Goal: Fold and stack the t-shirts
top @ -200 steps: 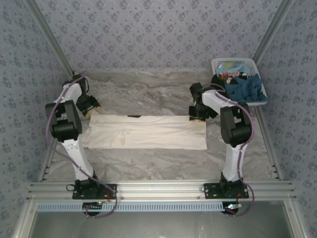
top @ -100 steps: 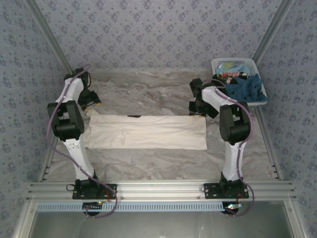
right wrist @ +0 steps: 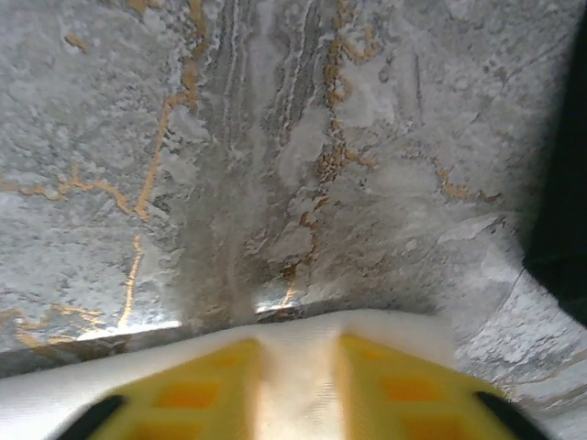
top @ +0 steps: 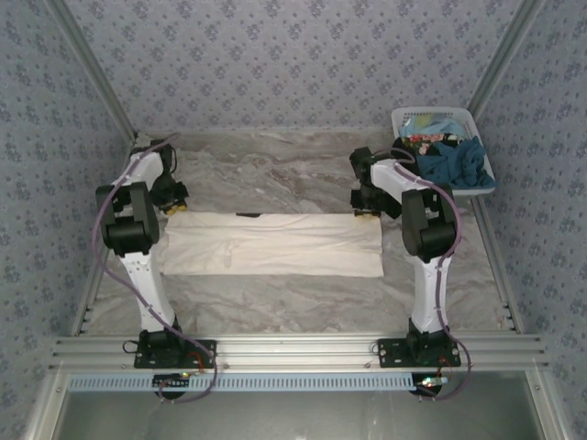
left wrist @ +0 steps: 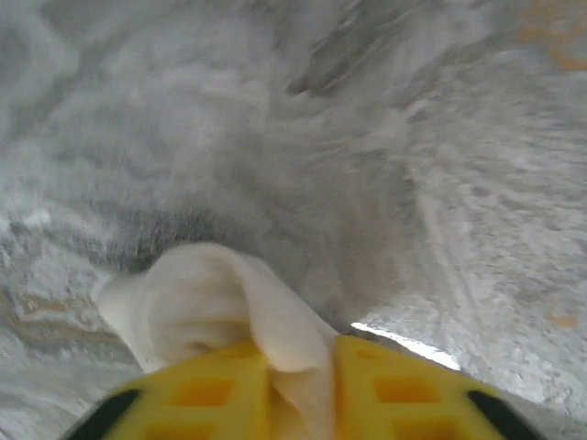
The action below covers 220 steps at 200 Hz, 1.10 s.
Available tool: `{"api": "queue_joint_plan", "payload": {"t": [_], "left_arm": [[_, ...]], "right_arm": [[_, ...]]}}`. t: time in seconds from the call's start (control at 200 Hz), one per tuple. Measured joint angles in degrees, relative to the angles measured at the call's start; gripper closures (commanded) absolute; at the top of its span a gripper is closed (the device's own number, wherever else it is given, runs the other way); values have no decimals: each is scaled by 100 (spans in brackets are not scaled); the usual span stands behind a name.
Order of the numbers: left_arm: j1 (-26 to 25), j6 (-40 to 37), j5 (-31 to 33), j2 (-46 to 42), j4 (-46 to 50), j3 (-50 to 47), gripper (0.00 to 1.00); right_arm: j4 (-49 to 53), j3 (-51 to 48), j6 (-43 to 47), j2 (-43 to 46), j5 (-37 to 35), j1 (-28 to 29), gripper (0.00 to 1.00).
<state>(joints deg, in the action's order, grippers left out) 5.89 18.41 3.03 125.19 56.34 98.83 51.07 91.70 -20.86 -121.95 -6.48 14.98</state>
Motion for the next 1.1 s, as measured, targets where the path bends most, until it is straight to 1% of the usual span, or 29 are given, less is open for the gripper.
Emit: {"api": "queue_joint_plan", "payload": {"t": [0.035,0.16,0.31,0.43,0.545,0.595,0.625,0.69,0.779,0.814,0.829,0.904,0.914,0.929,0.944,0.979,1.024,1.099], "left_arm": [[4,-2,44,-2,-50,-63,100],[46,98,160,-238,-260,-339,100],[289,319,186,-675,-470,-721,100],[577,590,-83,-1165,-721,-1134,100],[745,732,-376,-1377,-874,-1307,100],[778,769,-494,-1366,-909,-1307,92],[789,785,-570,-1331,-946,-1305,83],[802,844,-664,-1246,-994,-1298,69],[828,855,-684,-1040,-1040,-1257,62],[846,874,-686,-975,-1060,-1257,59],[852,859,-680,-960,-1062,-1257,59],[868,914,-595,-968,-1047,-1257,57],[868,922,-573,-979,-1047,-1257,57],[868,931,-535,-1005,-1045,-1257,57],[866,935,-485,-1027,-1038,-1257,57],[848,977,-361,-1099,-999,-1257,57],[815,1043,-192,-1237,-940,-1274,58],[671,1325,20,-1810,-890,-1539,62]], "right_arm": [[2,2,-22,2,-24,-2,100],[0,13,-31,2,-70,-13,100],[2,11,-52,2,-164,-48,100],[15,11,-101,2,-175,-98,100],[15,11,-175,2,-166,-122,100],[20,17,-205,2,-149,-125,100],[26,28,-223,2,-144,-127,100],[39,39,-240,0,-122,-136,100],[50,39,-249,0,-125,-162,100],[66,46,-249,0,-127,-181,92],[70,48,-249,0,-127,-190,87],[96,50,-275,0,-129,-229,72],[101,50,-251,0,-133,-236,69],[103,50,-271,0,-133,-238,68],[107,50,-282,2,-138,-238,64],[109,48,-278,9,-160,-249,62],[116,46,-269,42,-192,-254,60],[87,-15,-267,208,-258,-251,60]]}}
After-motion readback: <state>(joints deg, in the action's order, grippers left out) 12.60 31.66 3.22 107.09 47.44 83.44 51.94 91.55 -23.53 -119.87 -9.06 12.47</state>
